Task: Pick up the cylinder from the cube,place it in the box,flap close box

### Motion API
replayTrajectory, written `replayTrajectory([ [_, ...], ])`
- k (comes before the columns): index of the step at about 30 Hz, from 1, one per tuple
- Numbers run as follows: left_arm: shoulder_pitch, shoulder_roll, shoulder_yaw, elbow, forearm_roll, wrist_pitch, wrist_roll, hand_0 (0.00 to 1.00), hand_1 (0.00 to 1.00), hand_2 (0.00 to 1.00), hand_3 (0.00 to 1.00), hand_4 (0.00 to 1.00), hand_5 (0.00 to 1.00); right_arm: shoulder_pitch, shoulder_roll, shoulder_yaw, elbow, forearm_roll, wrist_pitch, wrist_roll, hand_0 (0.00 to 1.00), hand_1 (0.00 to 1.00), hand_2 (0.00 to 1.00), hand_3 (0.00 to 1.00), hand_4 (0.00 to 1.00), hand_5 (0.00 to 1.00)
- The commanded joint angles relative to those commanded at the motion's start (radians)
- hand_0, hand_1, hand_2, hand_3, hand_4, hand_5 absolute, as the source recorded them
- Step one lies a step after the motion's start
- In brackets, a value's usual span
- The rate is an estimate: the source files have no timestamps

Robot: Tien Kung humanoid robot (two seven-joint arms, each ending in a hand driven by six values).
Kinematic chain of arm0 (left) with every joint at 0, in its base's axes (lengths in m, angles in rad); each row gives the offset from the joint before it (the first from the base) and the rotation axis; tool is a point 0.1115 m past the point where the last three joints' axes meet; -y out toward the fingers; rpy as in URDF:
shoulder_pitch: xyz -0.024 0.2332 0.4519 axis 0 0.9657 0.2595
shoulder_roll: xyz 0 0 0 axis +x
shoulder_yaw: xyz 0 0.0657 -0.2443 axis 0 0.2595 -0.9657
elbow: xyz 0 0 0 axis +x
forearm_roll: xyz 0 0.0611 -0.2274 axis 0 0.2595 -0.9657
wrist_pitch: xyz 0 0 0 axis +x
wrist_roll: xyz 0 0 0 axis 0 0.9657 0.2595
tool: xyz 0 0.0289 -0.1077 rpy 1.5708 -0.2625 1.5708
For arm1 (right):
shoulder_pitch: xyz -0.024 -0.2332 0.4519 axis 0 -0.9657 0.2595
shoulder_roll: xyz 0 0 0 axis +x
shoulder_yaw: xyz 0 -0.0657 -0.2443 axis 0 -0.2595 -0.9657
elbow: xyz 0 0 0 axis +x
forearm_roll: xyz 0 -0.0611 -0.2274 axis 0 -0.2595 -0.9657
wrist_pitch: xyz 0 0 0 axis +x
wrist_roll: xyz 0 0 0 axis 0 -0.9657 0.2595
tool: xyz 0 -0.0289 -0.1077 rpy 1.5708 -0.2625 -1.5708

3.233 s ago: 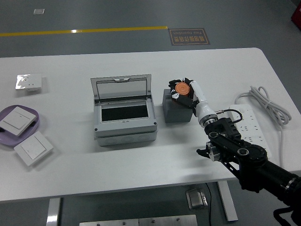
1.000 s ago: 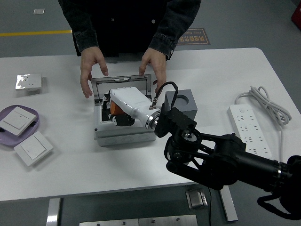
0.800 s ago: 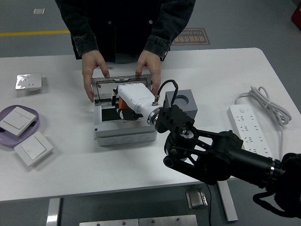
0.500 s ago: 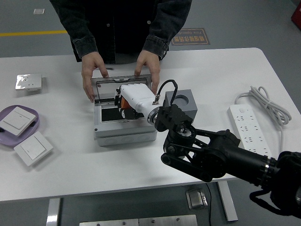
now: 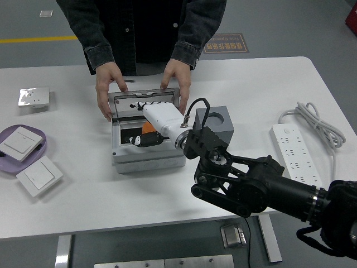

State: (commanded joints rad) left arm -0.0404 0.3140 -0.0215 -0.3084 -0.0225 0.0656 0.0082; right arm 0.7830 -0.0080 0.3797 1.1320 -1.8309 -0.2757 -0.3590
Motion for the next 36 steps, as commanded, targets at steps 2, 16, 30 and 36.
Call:
replayTrajectory([
  [2,0.000,-0.001,0.003,0.000,-0.004,0.000,-0.001,0.614,0.629,0.608,0.635,0.720,0.269,-0.007,-0.016,-0.001,0.028,0.050,-0.020,0.017,0.998,0.896,0.868,0.937,0.992,0.642],
  [16,-0.005,0.000,0.005,0.000,-0.004,0.000,-0.002,0.614,0.629,0.607,0.634,0.713,0.259,0.083,-0.173,0.056,0.250,0.488,-0.113,0.137,0.914,0.800,0.787,0.849,0.948,0.642],
  [30,-0.014,0.010,-0.003,-0.001,0.008,0.000,0.003,0.614,0.629,0.607,0.634,0.712,0.257,0.217,-0.144,-0.026,0.034,0.719,-0.079,0.172,0.890,0.779,0.765,0.830,0.917,0.625],
  [36,-0.015,0.012,-0.007,0.000,0.012,0.000,0.006,0.614,0.629,0.607,0.634,0.712,0.258,0.244,-0.136,-0.058,-0.045,0.745,-0.067,0.180,0.889,0.779,0.762,0.829,0.902,0.618],
])
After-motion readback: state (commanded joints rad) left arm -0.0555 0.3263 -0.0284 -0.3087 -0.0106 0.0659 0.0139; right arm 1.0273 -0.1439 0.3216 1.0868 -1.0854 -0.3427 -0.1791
